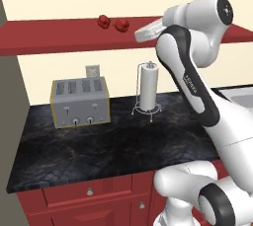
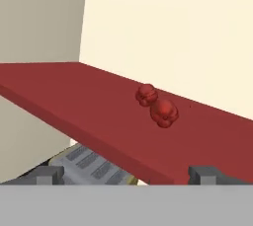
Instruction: Pick the bell peppers from the cabinet and place them in one bowl. Pick the onion from the sink and place it in the other bowl.
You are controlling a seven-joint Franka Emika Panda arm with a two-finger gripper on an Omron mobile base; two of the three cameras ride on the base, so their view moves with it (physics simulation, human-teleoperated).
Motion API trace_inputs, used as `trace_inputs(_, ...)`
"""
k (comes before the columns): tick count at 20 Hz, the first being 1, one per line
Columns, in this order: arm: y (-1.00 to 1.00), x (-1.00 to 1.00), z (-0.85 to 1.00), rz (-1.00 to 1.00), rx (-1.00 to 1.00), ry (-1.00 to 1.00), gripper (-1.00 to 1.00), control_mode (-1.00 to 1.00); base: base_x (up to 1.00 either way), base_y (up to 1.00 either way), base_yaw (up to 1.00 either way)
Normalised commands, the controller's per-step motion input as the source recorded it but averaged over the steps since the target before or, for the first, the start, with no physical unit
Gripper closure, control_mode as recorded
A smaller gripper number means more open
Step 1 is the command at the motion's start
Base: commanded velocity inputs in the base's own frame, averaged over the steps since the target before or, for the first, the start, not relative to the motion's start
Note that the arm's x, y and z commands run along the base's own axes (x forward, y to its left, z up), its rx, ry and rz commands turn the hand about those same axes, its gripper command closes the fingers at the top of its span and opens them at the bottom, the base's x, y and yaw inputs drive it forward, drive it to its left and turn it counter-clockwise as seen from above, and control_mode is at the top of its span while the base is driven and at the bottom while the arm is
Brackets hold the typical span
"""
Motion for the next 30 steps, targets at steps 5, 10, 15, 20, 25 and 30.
trace_inputs(5, 0.0, 0.53, 0.33, 0.02, 0.0, 0.07, -1.0, -1.0, 0.0, 0.0, 0.0)
trace_inputs(10, 0.0, 0.03, 0.0, 0.01, 0.0, 0.0, -1.0, -1.0, 0.0, 0.0, 0.0)
trace_inputs(15, 0.18, 0.09, -0.01, -0.01, -0.09, 0.03, -1.0, -1.0, 0.0, 0.0, 0.0)
trace_inputs(20, 0.15, 0.01, -0.02, -0.03, -0.11, 0.04, -1.0, -1.0, 0.0, 0.0, 0.0)
trace_inputs(25, 0.03, 0.0, -0.04, -0.04, -0.04, 0.02, -1.0, -1.0, 0.0, 0.0, 0.0)
trace_inputs(30, 0.0, 0.01, -0.01, 0.0, 0.0, 0.0, -1.0, -1.0, 0.0, 0.0, 0.0)
